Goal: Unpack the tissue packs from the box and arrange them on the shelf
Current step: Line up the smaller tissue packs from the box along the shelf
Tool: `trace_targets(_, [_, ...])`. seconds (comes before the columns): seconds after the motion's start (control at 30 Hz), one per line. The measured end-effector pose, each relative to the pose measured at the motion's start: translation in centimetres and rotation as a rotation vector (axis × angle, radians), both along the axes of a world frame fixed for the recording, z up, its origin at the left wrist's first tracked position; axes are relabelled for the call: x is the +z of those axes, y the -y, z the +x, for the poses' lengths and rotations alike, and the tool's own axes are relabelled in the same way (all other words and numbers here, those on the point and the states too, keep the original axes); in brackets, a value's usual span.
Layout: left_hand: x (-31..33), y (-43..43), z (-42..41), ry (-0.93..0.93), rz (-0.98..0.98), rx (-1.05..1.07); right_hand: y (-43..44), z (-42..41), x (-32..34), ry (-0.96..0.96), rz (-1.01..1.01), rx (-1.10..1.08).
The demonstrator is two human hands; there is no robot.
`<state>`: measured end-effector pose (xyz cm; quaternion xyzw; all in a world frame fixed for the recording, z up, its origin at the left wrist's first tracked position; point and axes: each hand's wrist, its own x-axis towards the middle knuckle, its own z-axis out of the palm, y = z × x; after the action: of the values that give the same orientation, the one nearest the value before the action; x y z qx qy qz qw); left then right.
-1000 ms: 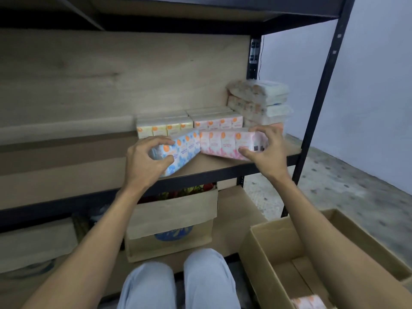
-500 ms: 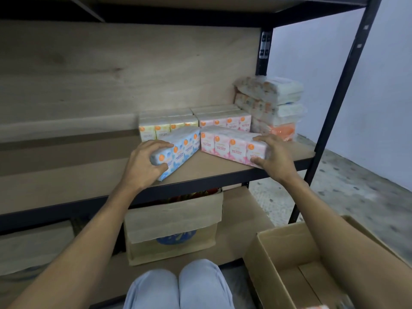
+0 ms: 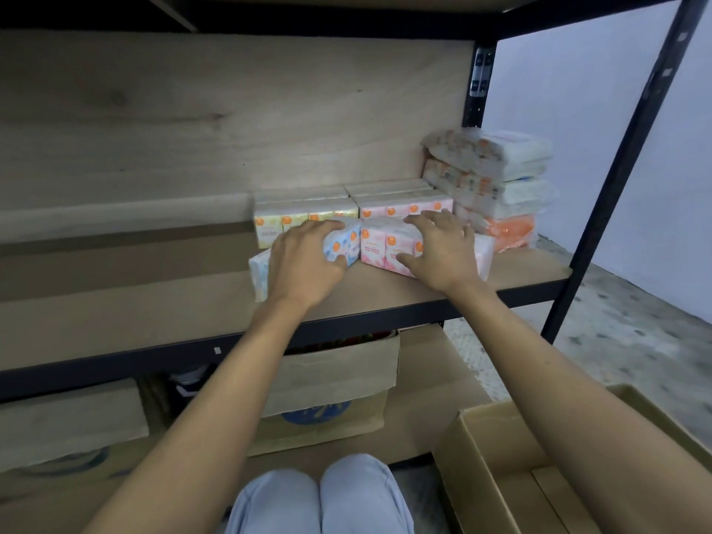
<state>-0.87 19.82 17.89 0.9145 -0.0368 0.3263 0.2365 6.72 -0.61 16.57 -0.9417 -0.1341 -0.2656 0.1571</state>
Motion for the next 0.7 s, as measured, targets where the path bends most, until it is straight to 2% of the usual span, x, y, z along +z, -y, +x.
trace_targets(0.17, [-1.0, 0.1, 2.6, -0.248, 0.267, 0.2, -0.9, 1.3, -0.6, -0.086, -0.15, -0.13])
trace_targets(0.37, [-1.2, -1.4, 4.1, -0.277, 0.439, 0.303, 0.3, 2.8, -1.1, -0.035, -0.222, -0.114])
trace_targets(0.5, [-0.6, -2.7, 4.9, -0.294, 0.432, 0.249, 1.7, 4.4, -1.1, -0.044, -0.188, -0.026])
trace_targets(0.7, [-0.8, -4.9, 6.8, -0.231, 0.304, 0.122, 3.0, 7.0, -0.8, -0.078, -0.187, 0.02])
